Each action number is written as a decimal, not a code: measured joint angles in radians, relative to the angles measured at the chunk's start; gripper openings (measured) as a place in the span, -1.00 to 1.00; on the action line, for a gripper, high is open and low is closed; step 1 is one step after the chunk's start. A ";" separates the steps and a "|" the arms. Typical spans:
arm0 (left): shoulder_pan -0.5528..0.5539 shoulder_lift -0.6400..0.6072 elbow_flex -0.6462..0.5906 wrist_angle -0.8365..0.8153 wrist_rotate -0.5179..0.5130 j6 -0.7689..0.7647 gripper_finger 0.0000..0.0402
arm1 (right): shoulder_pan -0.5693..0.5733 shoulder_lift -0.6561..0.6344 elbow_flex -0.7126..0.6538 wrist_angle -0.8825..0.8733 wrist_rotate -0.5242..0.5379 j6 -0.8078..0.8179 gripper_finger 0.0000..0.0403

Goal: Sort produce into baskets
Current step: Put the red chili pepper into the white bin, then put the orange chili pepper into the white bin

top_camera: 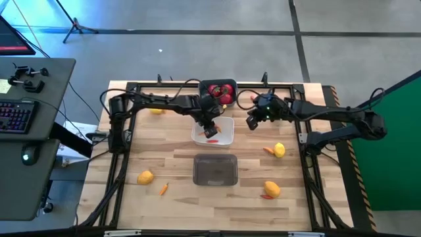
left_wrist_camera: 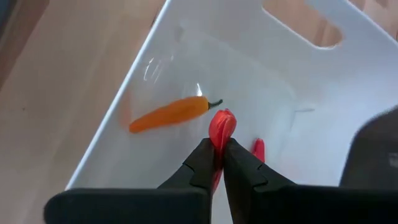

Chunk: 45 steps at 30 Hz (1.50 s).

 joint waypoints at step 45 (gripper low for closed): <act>0.344 -0.205 0.000 -0.592 -0.288 -0.332 -0.53 | -0.063 0.001 0.000 0.038 -0.155 -0.032 -0.60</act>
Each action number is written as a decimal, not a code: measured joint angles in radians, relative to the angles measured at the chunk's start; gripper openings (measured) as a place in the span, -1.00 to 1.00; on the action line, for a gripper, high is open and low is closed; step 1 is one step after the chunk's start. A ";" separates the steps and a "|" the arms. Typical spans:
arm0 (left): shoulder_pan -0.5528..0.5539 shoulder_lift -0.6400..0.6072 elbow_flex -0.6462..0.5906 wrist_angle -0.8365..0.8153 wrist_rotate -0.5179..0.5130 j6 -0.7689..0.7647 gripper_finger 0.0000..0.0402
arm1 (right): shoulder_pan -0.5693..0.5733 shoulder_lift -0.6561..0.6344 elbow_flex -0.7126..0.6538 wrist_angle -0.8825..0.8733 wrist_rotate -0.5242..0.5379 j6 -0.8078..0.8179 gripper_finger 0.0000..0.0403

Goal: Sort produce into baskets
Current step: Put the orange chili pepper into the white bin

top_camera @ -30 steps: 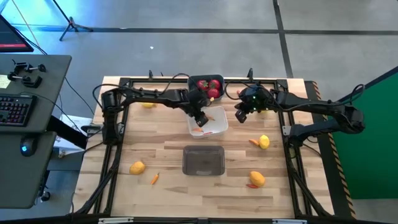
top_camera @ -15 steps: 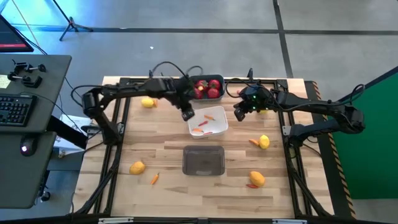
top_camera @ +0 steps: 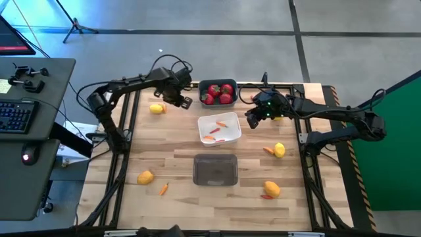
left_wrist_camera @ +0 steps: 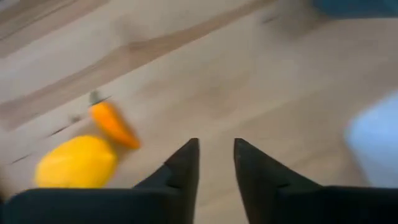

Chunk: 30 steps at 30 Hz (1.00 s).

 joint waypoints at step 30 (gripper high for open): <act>0.220 0.250 0.000 -0.046 -0.040 0.146 -0.26 | 0.000 0.000 0.000 -0.001 0.000 0.018 -0.57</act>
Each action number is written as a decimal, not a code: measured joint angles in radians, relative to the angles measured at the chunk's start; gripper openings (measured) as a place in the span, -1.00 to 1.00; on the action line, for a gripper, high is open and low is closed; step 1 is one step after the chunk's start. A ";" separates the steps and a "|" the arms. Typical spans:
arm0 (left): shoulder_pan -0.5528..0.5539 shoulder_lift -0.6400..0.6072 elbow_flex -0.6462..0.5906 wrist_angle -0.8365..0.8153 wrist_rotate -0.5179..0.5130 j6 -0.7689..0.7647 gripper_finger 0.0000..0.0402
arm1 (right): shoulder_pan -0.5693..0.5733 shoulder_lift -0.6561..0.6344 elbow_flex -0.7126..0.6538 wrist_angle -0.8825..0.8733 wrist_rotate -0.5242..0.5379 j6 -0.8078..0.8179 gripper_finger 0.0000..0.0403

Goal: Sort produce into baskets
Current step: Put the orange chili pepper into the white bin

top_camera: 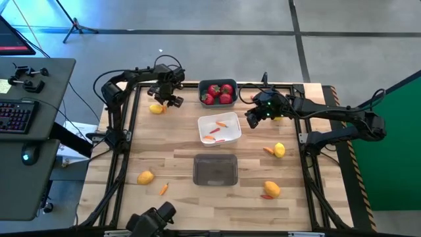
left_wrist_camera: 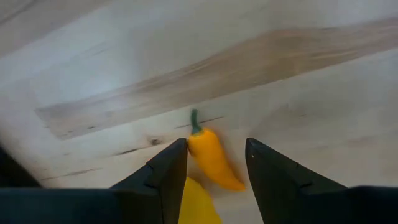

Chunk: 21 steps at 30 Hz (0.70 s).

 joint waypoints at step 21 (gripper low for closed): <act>-0.019 -0.074 0.000 0.126 0.119 0.263 -0.98 | 0.075 0.000 0.000 -0.027 0.006 -0.002 -0.58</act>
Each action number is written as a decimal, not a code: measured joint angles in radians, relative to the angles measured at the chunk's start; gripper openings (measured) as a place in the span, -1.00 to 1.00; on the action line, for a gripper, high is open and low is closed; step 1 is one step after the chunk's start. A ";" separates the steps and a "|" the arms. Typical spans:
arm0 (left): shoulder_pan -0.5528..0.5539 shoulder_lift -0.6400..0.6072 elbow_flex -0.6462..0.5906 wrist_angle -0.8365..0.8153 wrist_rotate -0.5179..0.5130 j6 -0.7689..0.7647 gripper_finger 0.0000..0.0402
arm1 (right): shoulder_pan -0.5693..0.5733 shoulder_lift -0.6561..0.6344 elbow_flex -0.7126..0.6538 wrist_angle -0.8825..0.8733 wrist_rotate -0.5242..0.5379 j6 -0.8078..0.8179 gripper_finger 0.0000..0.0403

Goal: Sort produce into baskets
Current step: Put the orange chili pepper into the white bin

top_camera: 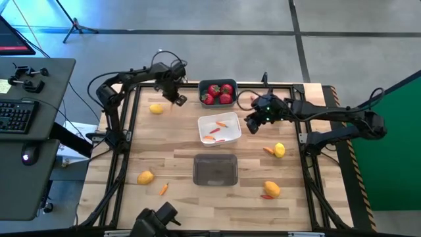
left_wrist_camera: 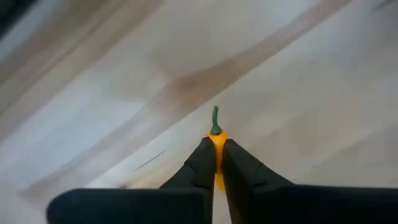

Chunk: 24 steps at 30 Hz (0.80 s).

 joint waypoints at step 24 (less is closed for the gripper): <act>-0.380 -0.305 0.002 0.472 0.465 0.077 -1.00 | 0.163 0.282 0.000 0.118 -0.037 0.180 -1.00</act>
